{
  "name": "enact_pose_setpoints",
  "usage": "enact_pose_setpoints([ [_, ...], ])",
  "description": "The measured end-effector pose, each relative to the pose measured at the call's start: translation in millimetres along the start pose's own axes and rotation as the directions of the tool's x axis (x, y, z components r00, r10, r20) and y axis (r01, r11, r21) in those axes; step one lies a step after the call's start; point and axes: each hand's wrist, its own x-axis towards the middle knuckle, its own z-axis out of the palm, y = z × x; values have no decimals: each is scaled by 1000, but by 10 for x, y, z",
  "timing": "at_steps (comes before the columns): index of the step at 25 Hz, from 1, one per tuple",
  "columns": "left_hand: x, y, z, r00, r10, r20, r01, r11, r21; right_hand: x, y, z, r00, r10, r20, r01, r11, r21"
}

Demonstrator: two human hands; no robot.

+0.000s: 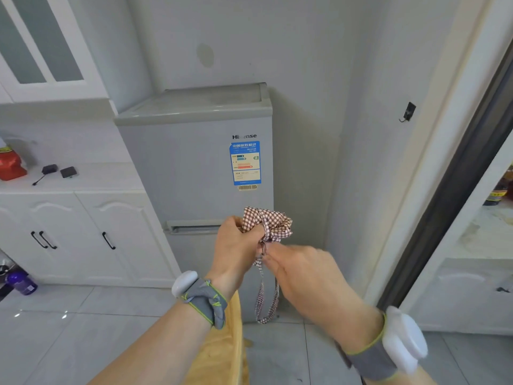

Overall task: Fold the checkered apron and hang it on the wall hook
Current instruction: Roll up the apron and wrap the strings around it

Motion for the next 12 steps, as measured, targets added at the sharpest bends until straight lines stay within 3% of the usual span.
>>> enact_pose_setpoints([
  [1, -23, -6, 14, 1000, 9, 6, -9, 1000, 10, 90, 40, -57, 998, -31, -60, 30, 999, -22],
  [3, -54, -8, 43, 997, 28, 73, -26, 999, -21, 284, 210, -135, 995, -7, -102, 18, 994, 104],
  [6, -135, 26, 80, 982, 105, 154, -103, 994, -23, 425, 455, -47, 980, 122, -155, -54, 922, 383],
  [8, -205, 43, 87, 980, 133, 145, -134, 991, -3, 407, 470, 101, 953, 230, -197, -120, 884, 452],
  [12, -297, 2, 112, 992, 11, 129, 2, 995, -96, 255, 397, 312, 900, 367, -236, -205, 834, 512],
])
